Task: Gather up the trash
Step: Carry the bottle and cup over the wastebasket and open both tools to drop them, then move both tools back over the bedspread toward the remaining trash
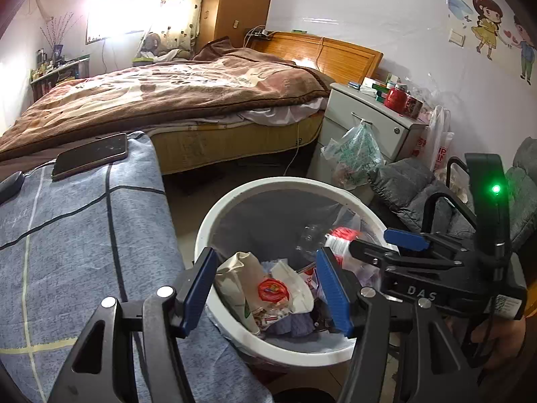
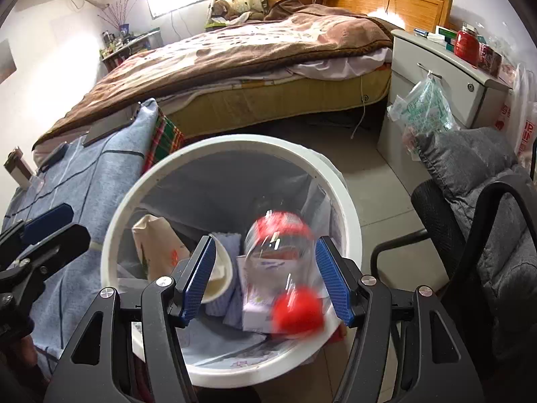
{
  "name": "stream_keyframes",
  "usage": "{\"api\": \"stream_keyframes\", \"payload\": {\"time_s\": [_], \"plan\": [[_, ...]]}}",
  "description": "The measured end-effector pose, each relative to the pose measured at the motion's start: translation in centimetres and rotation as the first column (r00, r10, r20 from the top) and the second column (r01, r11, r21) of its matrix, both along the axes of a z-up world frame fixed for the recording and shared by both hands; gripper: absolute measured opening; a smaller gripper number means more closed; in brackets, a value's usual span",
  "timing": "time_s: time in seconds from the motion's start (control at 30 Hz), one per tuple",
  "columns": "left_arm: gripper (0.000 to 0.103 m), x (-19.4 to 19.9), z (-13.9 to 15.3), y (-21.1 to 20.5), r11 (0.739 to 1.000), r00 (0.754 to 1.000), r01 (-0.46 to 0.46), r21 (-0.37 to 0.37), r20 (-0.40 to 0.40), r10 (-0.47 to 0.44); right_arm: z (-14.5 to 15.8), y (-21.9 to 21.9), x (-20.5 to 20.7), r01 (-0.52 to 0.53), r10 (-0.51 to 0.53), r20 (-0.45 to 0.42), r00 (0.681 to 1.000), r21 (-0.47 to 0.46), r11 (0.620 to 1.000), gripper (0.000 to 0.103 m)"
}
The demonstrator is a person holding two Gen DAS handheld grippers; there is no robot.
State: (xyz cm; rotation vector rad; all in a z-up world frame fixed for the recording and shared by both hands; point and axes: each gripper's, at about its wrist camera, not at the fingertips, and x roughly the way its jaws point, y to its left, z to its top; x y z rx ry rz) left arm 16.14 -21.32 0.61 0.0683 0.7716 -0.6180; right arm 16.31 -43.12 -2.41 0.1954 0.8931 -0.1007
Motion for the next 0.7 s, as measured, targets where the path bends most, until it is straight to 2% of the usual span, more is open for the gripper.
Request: {"api": "stream_keyframes", "payload": {"time_s": [0.33,0.7], "plan": [[0.064,-0.2,0.9,2.6,0.999,0.999,-0.034,-0.026,0.015,0.034,1.4,0.5,-0.4,0.023,-0.023,0.059,0.998,0.01,1.0,0.064],[0.064,-0.7,1.8,7.0,0.994,0.994,-0.102,-0.035,0.047,0.103,2.7,2.9,-0.3,-0.001,0.0,0.128,0.992,0.006,1.0,0.064]]}}
